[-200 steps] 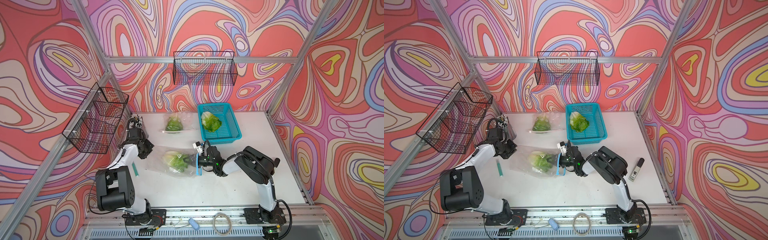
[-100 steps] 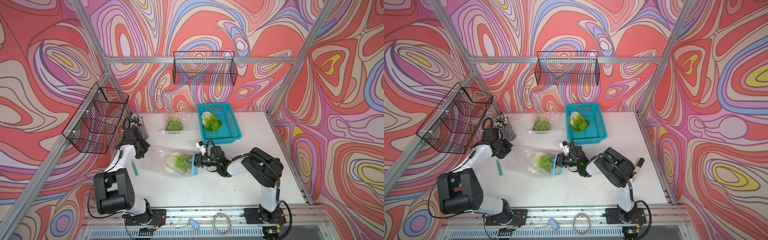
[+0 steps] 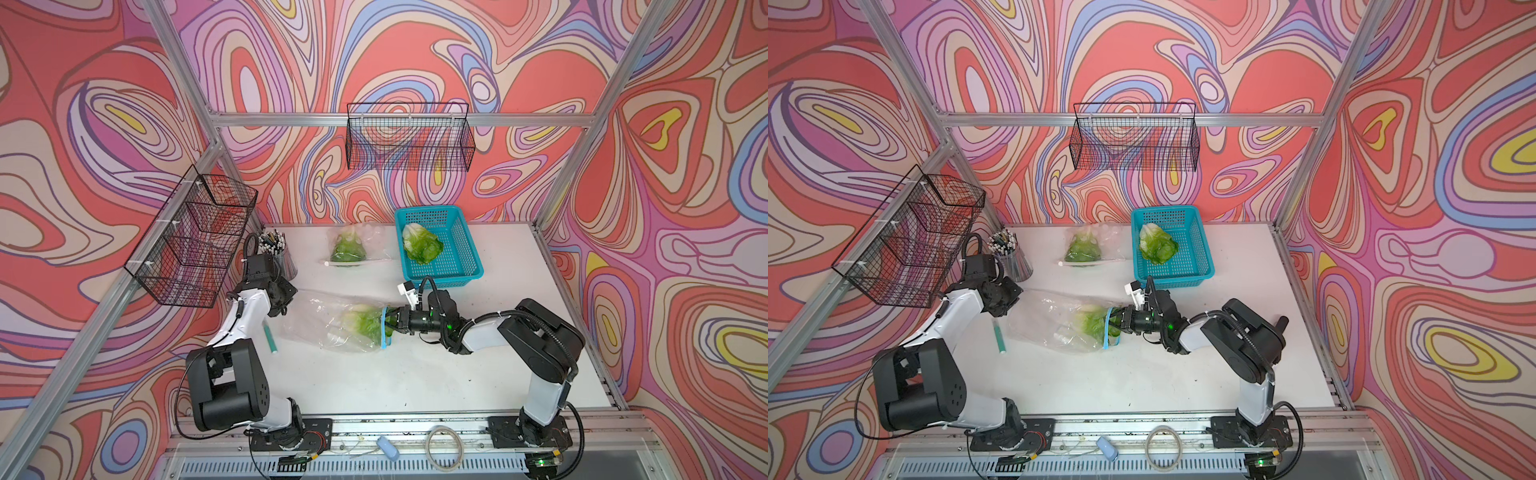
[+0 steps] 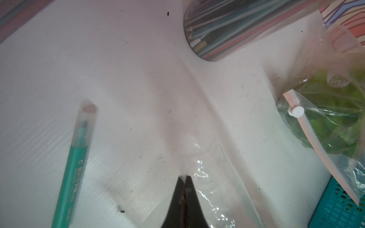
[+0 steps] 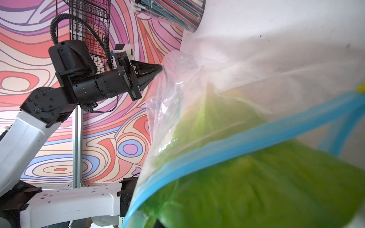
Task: Open the zip-top bag and take out the chinese cabbages
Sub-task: Pick up the Chinese cabbage from the zipper food storage bag.
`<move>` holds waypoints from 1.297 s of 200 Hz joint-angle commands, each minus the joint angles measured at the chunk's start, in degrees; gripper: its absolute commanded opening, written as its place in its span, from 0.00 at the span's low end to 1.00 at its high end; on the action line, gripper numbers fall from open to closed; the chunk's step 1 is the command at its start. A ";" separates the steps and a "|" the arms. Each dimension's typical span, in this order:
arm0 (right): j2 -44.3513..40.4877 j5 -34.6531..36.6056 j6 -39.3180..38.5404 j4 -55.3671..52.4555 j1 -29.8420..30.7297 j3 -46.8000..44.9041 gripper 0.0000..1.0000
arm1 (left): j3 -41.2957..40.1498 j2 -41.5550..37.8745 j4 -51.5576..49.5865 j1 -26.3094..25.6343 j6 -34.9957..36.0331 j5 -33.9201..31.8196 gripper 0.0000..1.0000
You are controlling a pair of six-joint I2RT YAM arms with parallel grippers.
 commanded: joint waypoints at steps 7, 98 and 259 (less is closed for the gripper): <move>-3.50 0.17 -2.23 -2.09 -0.76 -0.95 0.00 | 1.78 -1.48 -2.27 0.56 0.92 -2.16 0.00; -14.13 3.77 -10.88 -18.23 -1.95 -2.30 0.00 | 1.87 -0.79 -2.36 1.03 0.88 -2.85 0.00; -27.96 9.82 -19.64 -36.67 -3.33 -2.67 0.00 | 1.87 0.09 -2.27 1.22 0.75 -3.06 0.00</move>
